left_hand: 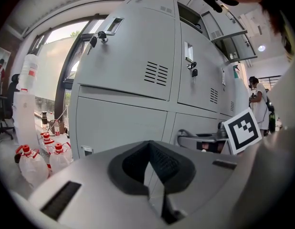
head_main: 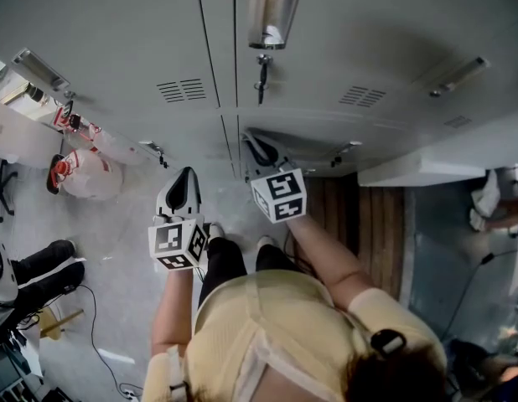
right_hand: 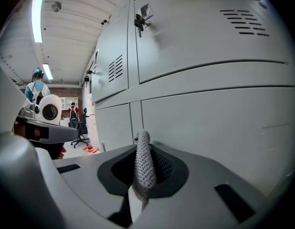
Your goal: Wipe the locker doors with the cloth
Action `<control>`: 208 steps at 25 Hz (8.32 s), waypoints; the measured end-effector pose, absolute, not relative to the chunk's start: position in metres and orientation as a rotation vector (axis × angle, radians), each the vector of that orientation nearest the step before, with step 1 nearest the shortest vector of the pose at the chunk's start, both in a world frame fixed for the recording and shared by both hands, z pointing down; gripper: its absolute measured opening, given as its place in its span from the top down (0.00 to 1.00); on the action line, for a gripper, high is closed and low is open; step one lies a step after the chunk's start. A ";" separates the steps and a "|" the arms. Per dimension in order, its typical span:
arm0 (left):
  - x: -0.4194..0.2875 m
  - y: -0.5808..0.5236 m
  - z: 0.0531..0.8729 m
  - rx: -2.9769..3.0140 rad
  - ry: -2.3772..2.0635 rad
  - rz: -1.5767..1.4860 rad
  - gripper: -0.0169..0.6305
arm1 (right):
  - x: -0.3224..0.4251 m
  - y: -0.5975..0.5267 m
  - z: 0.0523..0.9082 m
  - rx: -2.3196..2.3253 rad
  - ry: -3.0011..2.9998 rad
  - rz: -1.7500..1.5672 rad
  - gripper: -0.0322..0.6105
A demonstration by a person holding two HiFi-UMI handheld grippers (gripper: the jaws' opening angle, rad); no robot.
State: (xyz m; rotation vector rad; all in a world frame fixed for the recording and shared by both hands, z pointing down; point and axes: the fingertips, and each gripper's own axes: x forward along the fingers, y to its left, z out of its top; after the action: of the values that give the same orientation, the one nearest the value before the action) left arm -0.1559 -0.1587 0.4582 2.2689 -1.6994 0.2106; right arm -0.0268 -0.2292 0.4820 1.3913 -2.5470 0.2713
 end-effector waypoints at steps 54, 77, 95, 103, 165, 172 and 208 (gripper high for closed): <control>-0.063 -0.175 0.466 2.357 -1.537 0.210 0.97 | 0.202 -0.230 0.500 1.835 -2.176 0.254 0.92; -0.131 -0.167 0.478 2.244 -1.665 0.236 0.97 | 0.010 -0.210 0.515 1.379 -2.481 0.335 0.92; -0.150 -0.174 0.490 2.210 -1.668 0.253 0.97 | -0.018 -0.237 0.535 1.352 -2.462 0.280 0.92; -0.131 -0.180 0.492 2.236 -1.622 0.259 0.97 | 0.018 -0.239 0.537 1.412 -2.418 0.257 0.92; -0.122 -0.165 0.508 2.206 -1.589 0.291 0.97 | 0.029 -0.211 0.569 1.374 -2.405 0.329 0.92; -0.139 -0.158 0.513 2.174 -1.609 0.302 0.97 | -0.012 -0.216 0.582 1.286 -2.423 0.331 0.92; -0.107 -0.169 0.520 2.211 -1.531 0.318 0.97 | 0.075 -0.235 0.604 1.453 -2.271 0.409 0.92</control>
State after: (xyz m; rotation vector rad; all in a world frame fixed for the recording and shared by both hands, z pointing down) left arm -0.1066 -0.1694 0.5196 2.2110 -1.5312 0.3176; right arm 0.0750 -0.2355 0.6043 1.4532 -2.2708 0.4087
